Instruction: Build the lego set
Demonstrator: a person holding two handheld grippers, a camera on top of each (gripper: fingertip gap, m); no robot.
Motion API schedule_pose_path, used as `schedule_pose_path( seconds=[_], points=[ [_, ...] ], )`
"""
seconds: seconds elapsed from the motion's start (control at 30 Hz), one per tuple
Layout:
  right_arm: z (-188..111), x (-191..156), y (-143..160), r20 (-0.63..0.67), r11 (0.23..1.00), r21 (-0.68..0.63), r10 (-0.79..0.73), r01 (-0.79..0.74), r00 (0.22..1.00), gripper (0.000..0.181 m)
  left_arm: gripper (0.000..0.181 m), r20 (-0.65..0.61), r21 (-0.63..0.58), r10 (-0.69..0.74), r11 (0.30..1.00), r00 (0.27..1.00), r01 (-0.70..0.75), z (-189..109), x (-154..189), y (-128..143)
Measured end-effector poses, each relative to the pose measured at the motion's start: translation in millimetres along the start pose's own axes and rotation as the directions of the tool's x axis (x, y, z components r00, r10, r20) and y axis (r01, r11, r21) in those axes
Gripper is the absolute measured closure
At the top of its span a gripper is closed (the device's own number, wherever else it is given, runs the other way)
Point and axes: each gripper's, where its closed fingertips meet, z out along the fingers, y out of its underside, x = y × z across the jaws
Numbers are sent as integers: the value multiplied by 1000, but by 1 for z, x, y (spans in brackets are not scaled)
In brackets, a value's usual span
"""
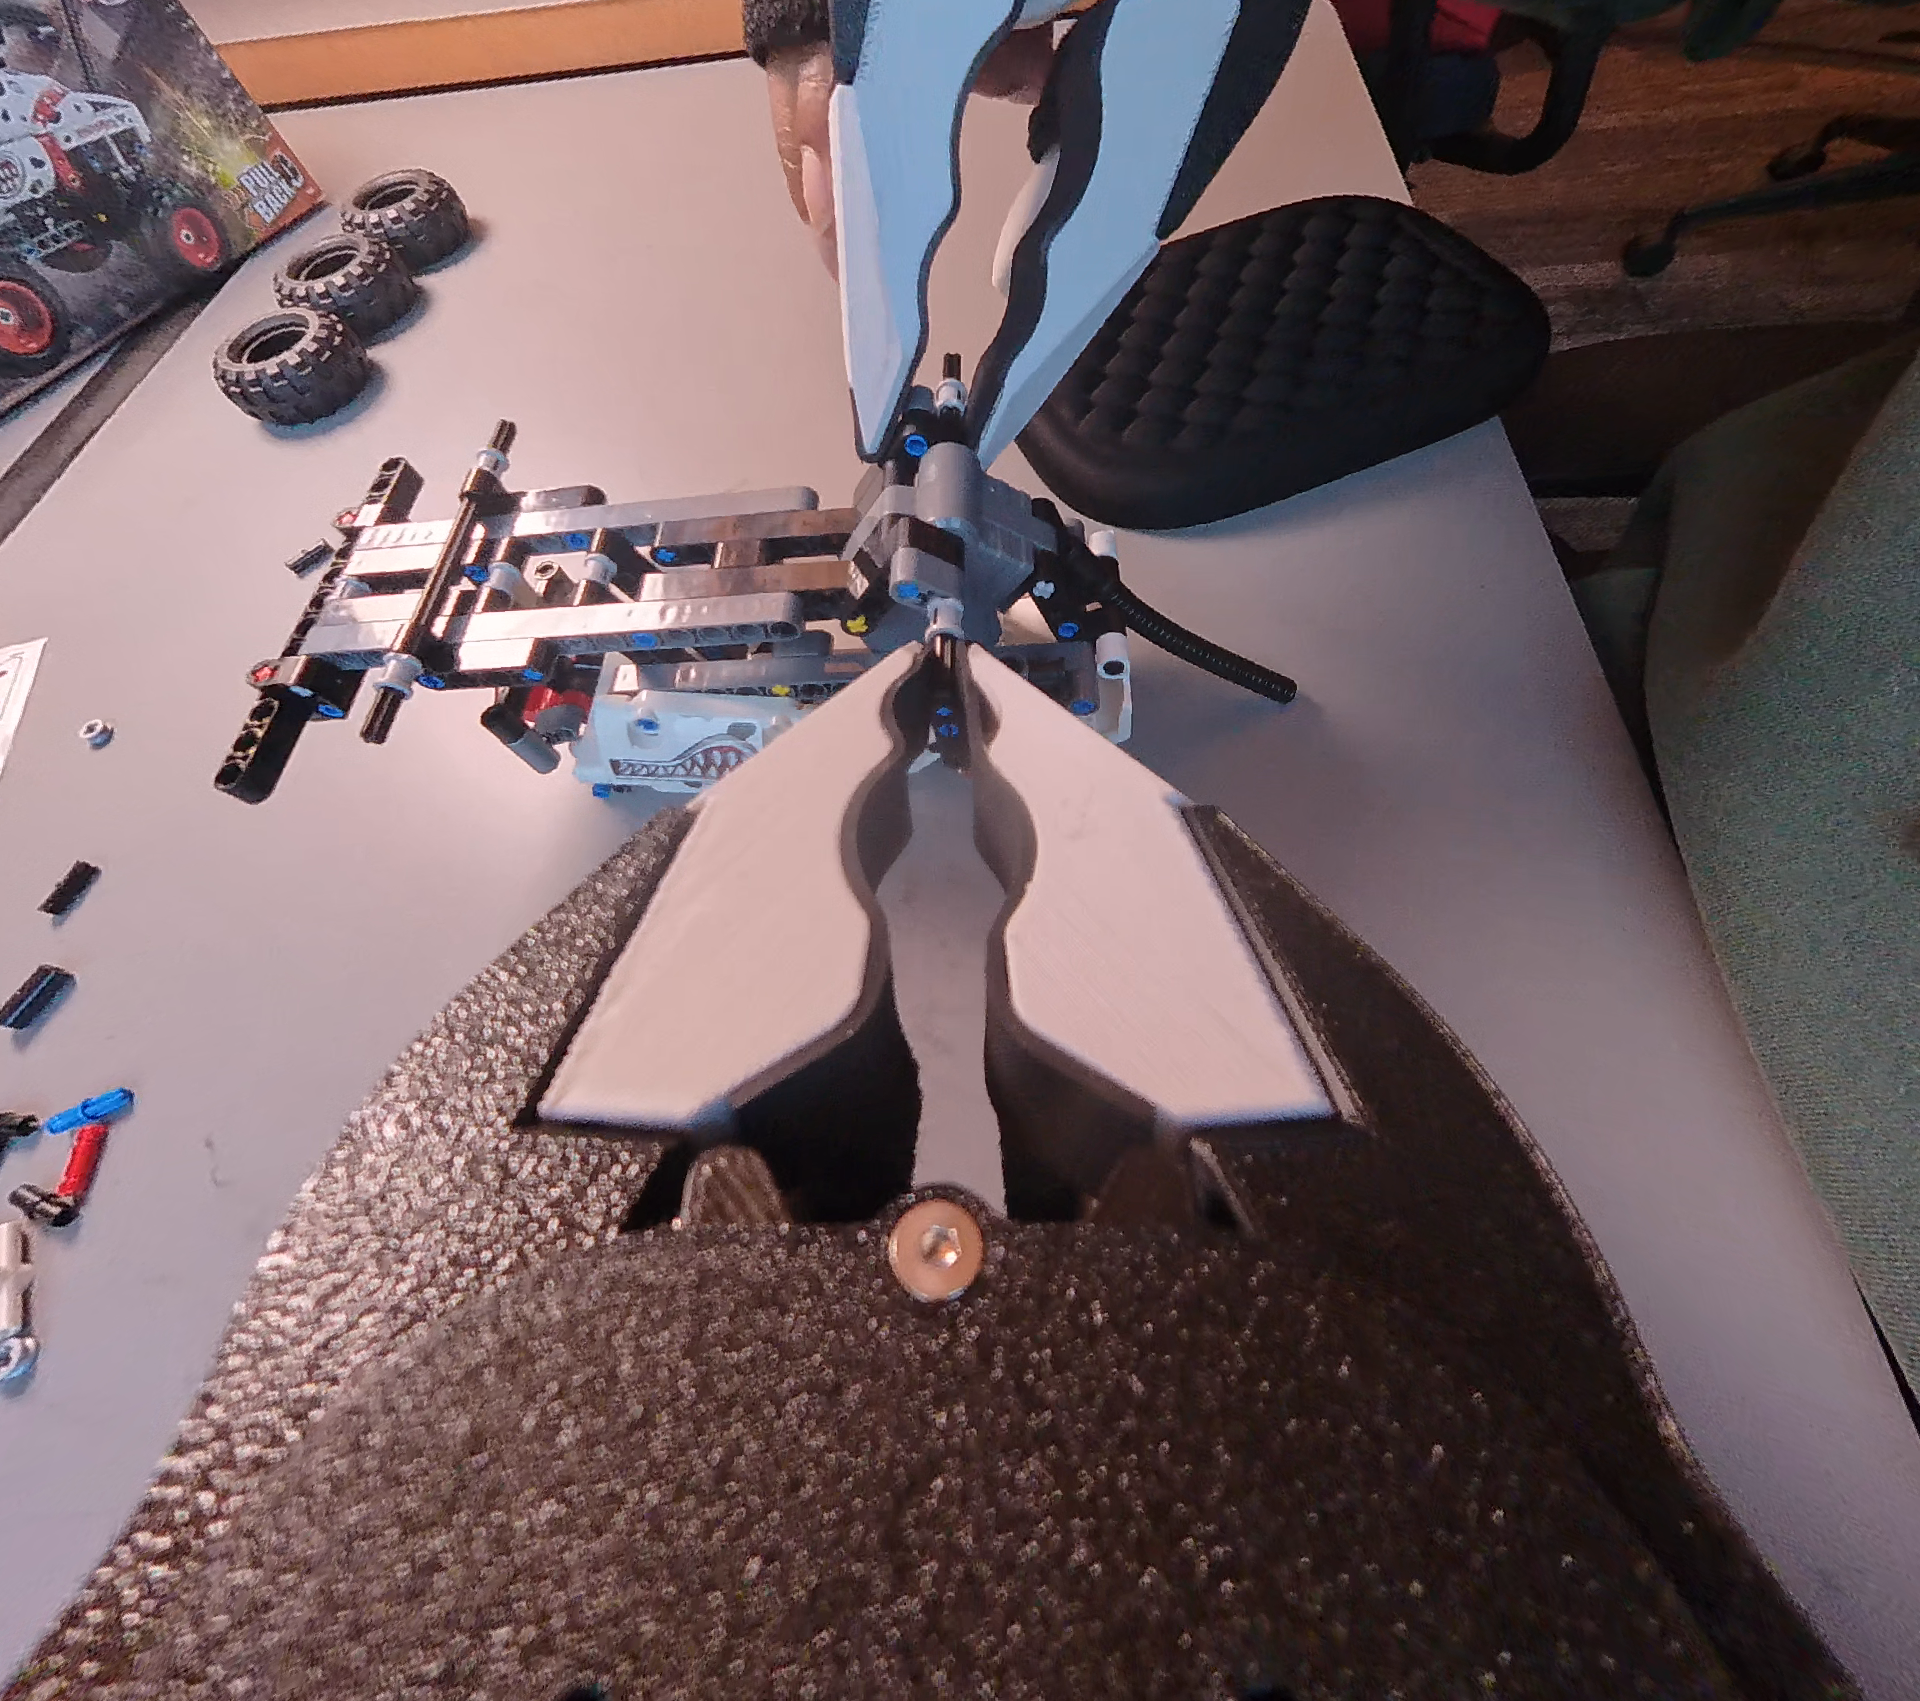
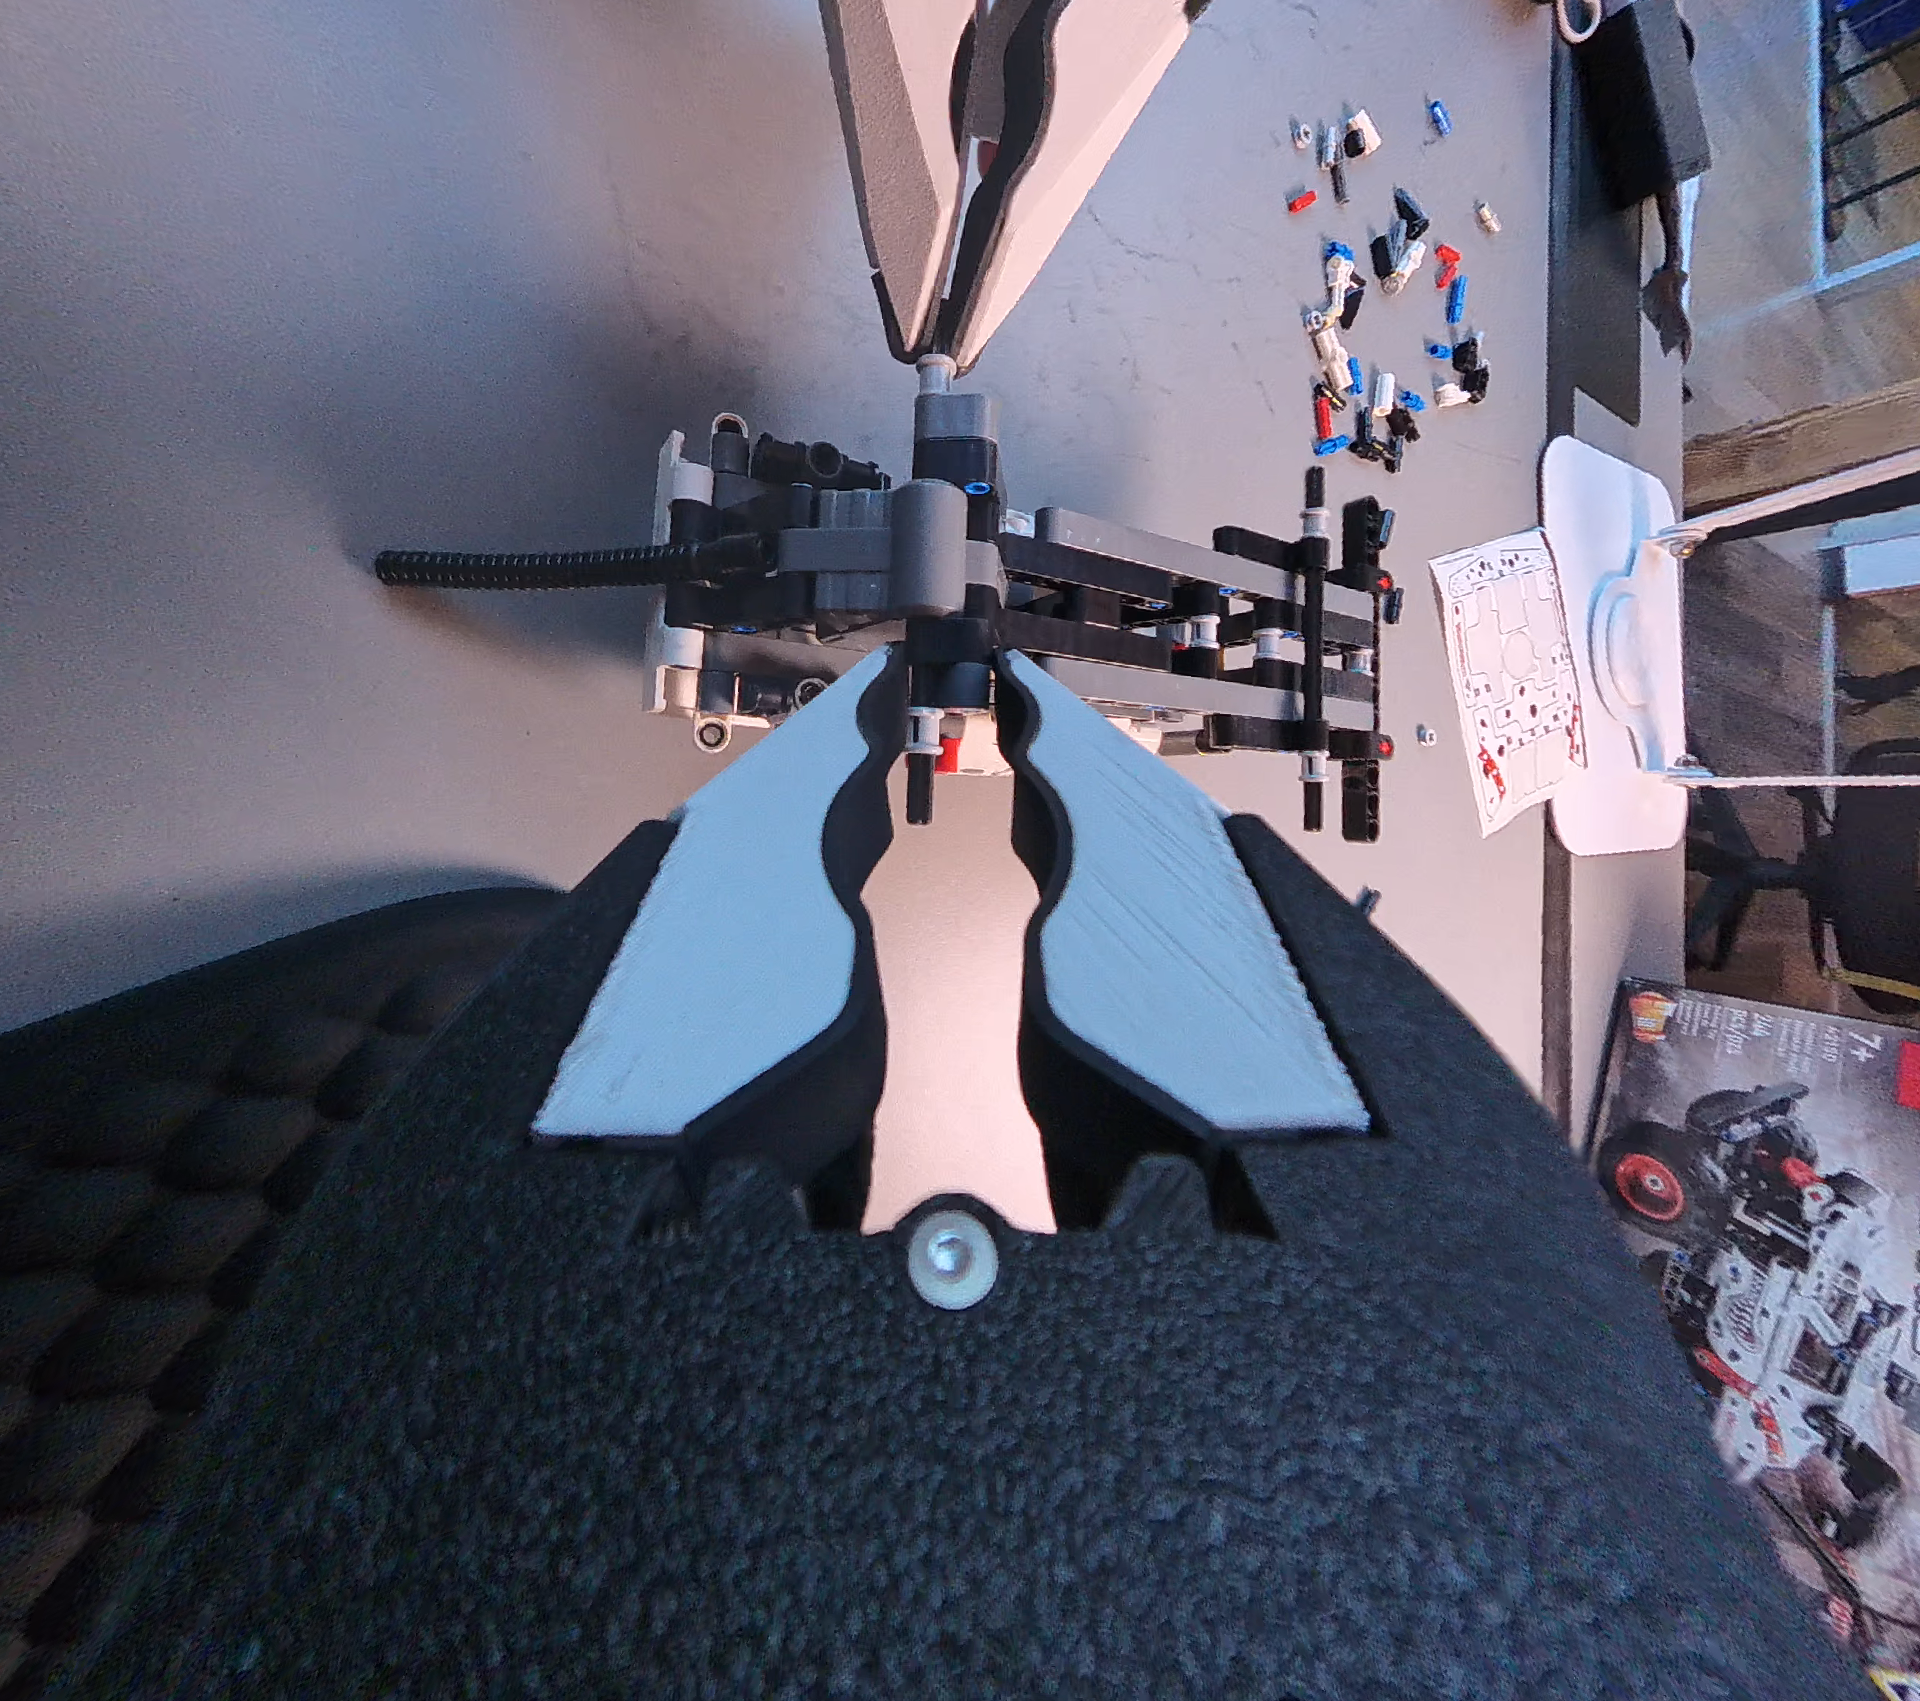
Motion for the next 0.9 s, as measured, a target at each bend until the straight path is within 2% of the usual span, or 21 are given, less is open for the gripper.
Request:
schedule_pose_path(
  seconds=[0.23, 0.47, 0.9],
  points=[
    [0, 0, -1, -29, 1000, -1, -4, 4, 1000, 165, 178, -27, 14, -45, 999, 999, 46, -1, 0, 1],
    [-6, -1, 1, 63, 983, 75, 166, -170, 984, 159, 178, -50, 39, -68, 997, 996, 70, -3, 0, 1],
    [-8, -1, -4, 55, 980, 112, 162, -167, 985, 165, 178, -40, 52, -66, 996, 997, 68, -3, -2, 1]
  ],
)
